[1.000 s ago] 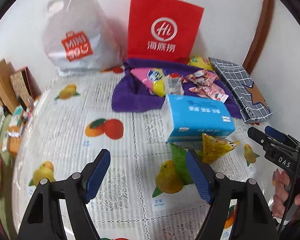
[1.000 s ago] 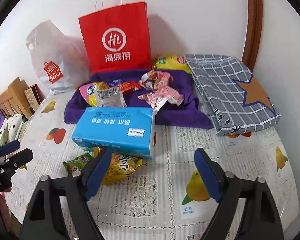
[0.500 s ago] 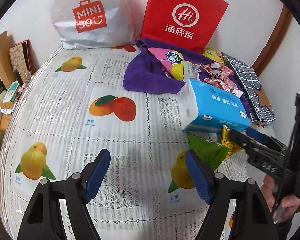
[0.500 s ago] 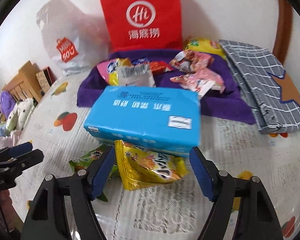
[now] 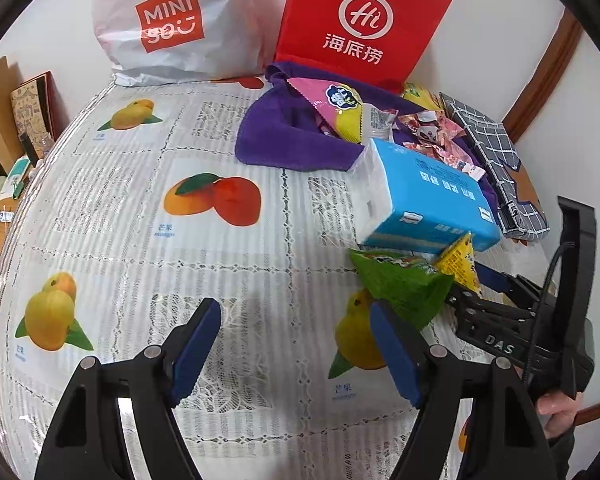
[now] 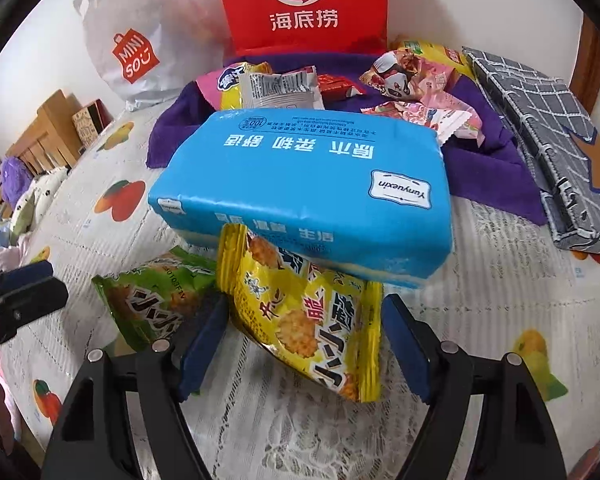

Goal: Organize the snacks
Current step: 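Grasp the yellow triangular chip bag with the right gripper while the left gripper grasps the green chip bag, then carry the yellow and green chip bags over the purple towel with both grippers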

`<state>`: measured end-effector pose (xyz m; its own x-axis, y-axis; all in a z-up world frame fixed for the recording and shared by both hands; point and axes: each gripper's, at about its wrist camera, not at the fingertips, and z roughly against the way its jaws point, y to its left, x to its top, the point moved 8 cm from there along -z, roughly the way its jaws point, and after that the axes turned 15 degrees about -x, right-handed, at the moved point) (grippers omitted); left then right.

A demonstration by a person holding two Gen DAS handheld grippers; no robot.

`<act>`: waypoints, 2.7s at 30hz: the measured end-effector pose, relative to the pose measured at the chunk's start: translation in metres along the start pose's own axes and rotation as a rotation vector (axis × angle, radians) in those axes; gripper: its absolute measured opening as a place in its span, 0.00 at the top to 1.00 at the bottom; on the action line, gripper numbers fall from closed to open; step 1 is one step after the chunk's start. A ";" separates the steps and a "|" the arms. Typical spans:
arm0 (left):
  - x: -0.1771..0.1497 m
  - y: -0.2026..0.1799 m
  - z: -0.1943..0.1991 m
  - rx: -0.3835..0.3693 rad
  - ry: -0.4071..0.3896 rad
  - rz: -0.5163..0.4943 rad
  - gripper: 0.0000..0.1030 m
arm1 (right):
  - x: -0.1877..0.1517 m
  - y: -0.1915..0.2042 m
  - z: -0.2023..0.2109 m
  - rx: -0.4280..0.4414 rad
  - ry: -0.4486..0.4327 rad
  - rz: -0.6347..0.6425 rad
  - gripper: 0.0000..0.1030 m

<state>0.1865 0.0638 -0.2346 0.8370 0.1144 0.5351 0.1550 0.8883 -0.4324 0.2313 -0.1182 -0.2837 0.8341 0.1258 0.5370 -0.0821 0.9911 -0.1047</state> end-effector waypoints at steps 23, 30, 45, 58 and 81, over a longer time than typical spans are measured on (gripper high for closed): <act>0.004 -0.069 -0.054 -0.032 0.027 -0.145 0.26 | -0.048 -0.089 0.034 -0.101 -0.111 -0.051 0.40; 0.007 -0.067 -0.082 0.038 0.047 -0.156 0.32 | -0.060 -0.098 0.036 -0.100 -0.104 -0.068 0.40; -0.009 -0.054 -0.067 0.019 0.062 -0.128 0.49 | -0.069 -0.080 0.039 -0.092 -0.115 -0.009 0.26; -0.019 -0.057 -0.034 0.013 0.034 -0.139 0.49 | -0.067 -0.071 0.051 -0.060 -0.172 -0.014 0.45; 0.028 -0.090 0.032 -0.021 -0.065 -0.154 0.49 | -0.004 -0.080 0.144 -0.065 -0.333 -0.060 0.45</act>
<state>0.1799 0.0011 -0.1576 0.7670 0.0061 0.6416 0.2906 0.8882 -0.3559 0.1563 -0.1918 -0.1568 0.6117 0.0849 0.7865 0.0055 0.9937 -0.1115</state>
